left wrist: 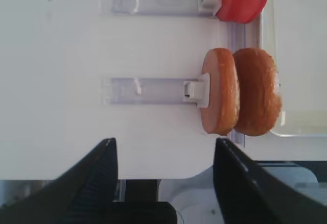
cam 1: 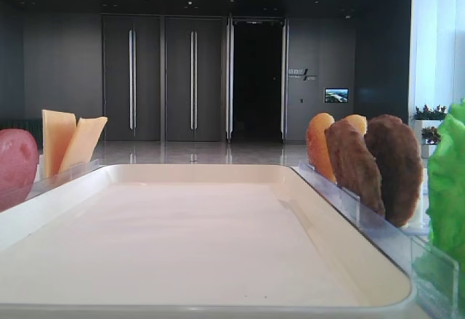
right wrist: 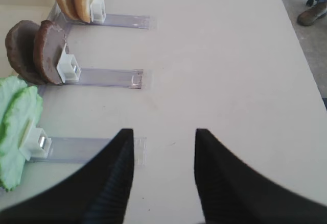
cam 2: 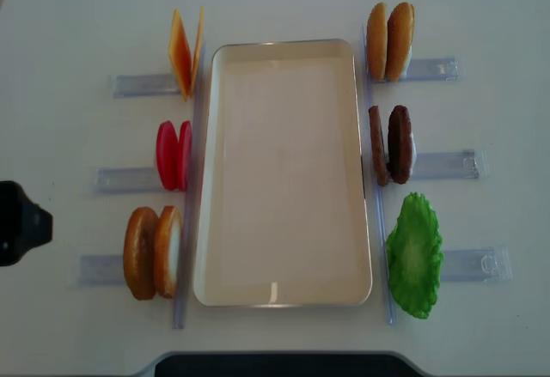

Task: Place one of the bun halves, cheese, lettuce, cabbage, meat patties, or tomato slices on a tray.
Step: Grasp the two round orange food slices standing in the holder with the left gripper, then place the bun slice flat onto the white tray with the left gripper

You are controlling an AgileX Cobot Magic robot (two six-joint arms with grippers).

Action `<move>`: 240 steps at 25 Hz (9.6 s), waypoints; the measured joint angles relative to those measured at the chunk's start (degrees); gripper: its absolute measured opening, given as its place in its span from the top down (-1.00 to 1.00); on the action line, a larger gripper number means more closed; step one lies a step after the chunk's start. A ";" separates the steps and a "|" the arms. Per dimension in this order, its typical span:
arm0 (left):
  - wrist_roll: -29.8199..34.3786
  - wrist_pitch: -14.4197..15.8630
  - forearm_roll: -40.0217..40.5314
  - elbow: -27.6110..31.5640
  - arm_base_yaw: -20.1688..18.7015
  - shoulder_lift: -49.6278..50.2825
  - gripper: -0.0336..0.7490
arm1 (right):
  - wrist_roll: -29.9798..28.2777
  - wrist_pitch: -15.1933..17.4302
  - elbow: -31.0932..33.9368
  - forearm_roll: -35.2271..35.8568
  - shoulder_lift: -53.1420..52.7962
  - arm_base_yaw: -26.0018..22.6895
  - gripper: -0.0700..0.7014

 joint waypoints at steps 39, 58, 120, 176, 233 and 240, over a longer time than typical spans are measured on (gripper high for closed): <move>-15.72 -6.94 0.71 -5.12 -17.92 17.48 -0.24 | 0.00 0.00 0.00 0.00 0.00 0.00 0.03; -26.48 -7.82 0.47 -5.12 -26.70 17.48 -0.27 | 0.05 0.00 0.00 0.00 0.00 0.00 0.03; -27.62 -10.95 3.65 -5.00 -29.63 40.33 -0.38 | 0.07 0.00 0.00 0.00 0.00 0.00 0.03; -27.41 -1.06 6.85 -10.18 -29.68 17.14 0.60 | 0.07 0.00 0.00 0.00 0.00 0.00 0.03; 70.14 -35.34 -97.75 16.39 -19.26 42.04 0.61 | 0.11 0.00 0.00 0.00 0.00 0.05 0.03; 72.90 -35.25 -98.08 16.39 -19.26 44.19 0.61 | 0.11 0.00 0.00 0.00 0.00 0.05 0.03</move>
